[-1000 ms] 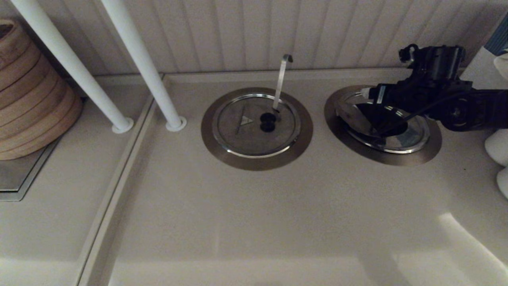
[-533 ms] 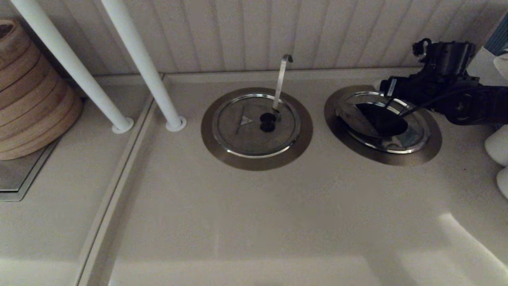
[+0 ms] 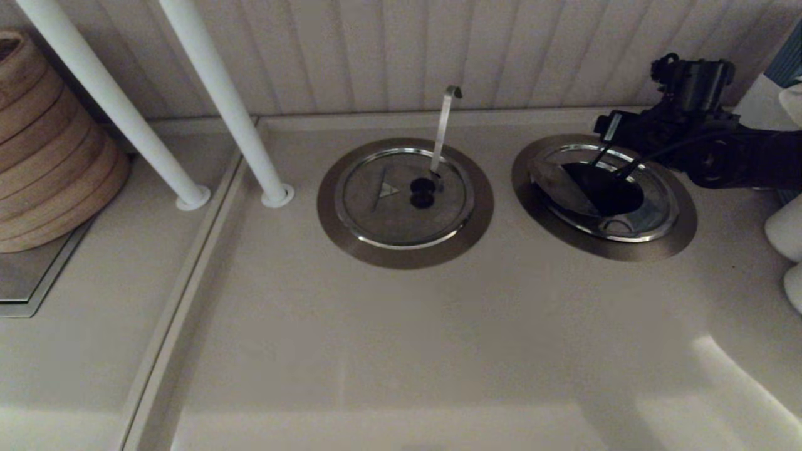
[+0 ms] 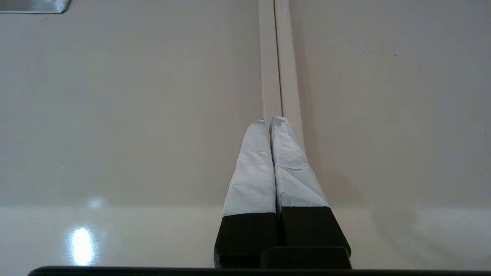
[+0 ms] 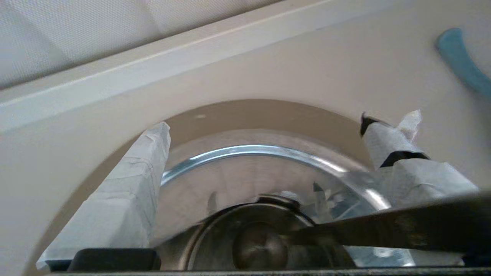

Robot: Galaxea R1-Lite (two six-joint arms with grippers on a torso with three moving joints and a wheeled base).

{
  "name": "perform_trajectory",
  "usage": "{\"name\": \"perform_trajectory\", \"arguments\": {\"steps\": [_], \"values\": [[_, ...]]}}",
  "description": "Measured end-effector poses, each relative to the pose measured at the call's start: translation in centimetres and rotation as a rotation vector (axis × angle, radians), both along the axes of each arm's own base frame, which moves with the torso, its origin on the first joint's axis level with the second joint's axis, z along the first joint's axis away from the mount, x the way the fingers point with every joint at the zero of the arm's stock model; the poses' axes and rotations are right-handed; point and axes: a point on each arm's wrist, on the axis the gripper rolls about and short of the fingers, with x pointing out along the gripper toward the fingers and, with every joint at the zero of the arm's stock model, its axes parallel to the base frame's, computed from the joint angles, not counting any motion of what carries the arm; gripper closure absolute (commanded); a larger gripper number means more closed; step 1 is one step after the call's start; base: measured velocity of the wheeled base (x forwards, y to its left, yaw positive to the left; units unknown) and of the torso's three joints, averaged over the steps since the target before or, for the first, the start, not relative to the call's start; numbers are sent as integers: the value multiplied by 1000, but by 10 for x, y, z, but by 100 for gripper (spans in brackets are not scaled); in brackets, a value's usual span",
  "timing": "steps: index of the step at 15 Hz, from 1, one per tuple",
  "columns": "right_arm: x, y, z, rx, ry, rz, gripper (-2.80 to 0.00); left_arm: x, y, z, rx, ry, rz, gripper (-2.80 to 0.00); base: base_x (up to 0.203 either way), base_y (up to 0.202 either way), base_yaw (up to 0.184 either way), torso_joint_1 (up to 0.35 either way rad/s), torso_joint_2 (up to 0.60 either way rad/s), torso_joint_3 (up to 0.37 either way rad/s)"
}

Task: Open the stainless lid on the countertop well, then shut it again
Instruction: Stir with a spoon

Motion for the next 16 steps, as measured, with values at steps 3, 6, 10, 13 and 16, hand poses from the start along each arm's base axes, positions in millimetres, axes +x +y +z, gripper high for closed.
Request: {"name": "perform_trajectory", "arguments": {"steps": [3, 6, 10, 13, 16], "values": [[0, 11, 0, 24, -8, 21, -280, 0, 0, 0, 0, 0, 0, 0, 0, 0, 0, 0, 0, 0], [0, 12, -1, 30, -5, 21, -280, 0, 0, 0, 0, 0, 0, 0, 0, 0, 0, 0, 0, 0], [0, 8, 3, 31, -19, 16, -280, 0, 0, 0, 0, 0, 0, 0, 0, 0, 0, 0, 0, 0], [0, 8, 3, 29, -19, 13, -280, 0, 0, 0, 0, 0, 0, 0, 0, 0, 0, 0, 0, 0], [-1, 7, -1, 1, 27, -18, -280, 0, 0, 0, 0, 0, 0, 0, 0, 0, 0, 0, 0, 0]]}}
